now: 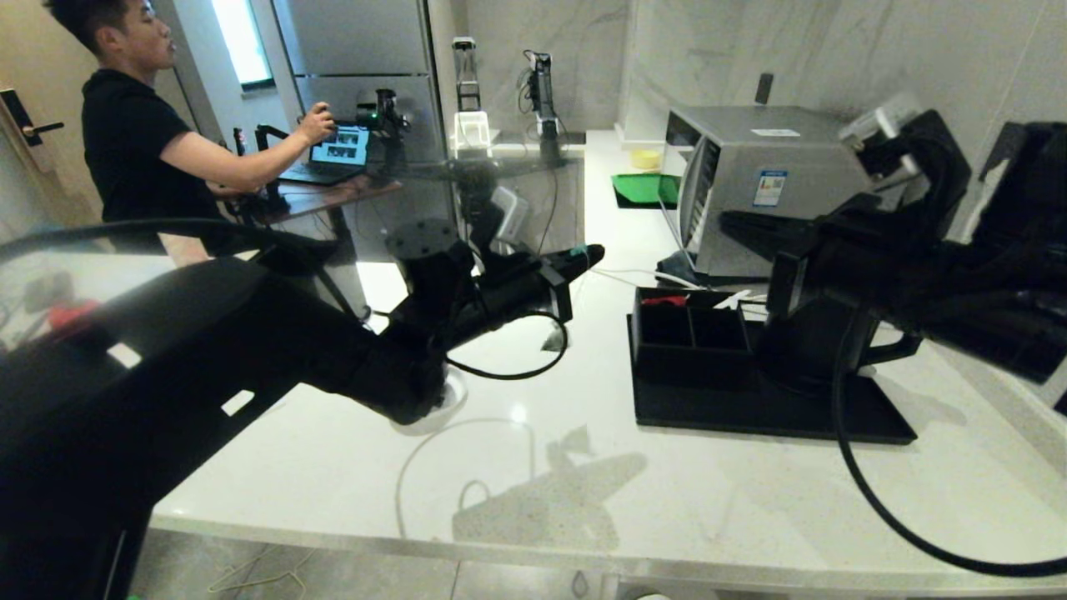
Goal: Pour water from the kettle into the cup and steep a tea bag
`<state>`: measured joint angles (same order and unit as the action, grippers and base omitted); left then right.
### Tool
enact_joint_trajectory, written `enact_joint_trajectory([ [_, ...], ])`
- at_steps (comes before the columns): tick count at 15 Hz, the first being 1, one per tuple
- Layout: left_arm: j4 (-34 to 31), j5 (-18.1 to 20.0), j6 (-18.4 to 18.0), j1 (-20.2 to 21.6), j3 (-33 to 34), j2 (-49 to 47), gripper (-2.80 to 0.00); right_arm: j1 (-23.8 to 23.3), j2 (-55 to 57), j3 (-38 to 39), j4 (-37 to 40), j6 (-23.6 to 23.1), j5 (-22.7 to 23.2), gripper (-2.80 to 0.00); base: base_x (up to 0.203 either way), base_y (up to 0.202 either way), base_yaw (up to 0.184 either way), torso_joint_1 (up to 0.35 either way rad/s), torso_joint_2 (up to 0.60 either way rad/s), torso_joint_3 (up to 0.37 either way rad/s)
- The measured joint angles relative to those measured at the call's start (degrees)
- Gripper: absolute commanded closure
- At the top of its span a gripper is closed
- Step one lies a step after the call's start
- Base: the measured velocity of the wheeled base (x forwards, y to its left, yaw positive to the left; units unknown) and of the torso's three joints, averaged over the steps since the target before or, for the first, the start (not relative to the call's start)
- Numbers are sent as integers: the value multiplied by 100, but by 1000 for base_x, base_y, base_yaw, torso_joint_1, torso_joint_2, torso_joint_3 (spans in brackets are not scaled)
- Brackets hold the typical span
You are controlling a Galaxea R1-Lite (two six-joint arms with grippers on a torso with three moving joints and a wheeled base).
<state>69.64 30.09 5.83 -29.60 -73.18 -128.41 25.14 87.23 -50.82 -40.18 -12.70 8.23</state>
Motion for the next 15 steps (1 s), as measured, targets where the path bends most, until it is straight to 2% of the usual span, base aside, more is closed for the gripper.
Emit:
enact_joint_trajectory([
  [4, -9, -2, -2, -5, 4, 52, 0, -594, -370, 233, 16, 89, -4, 0, 0, 0, 0, 0, 0, 0],
  [11, -18, -3, 1, 0, 6, 98, 0, -2043, -977, 859, 18, 139, 1, 0, 0, 0, 0, 0, 0, 0],
  [15, -18, 1, 1, -2, 6, 98, 0, -2606, -1314, 1142, 63, 289, 4, 0, 0, 0, 0, 0, 0, 0],
])
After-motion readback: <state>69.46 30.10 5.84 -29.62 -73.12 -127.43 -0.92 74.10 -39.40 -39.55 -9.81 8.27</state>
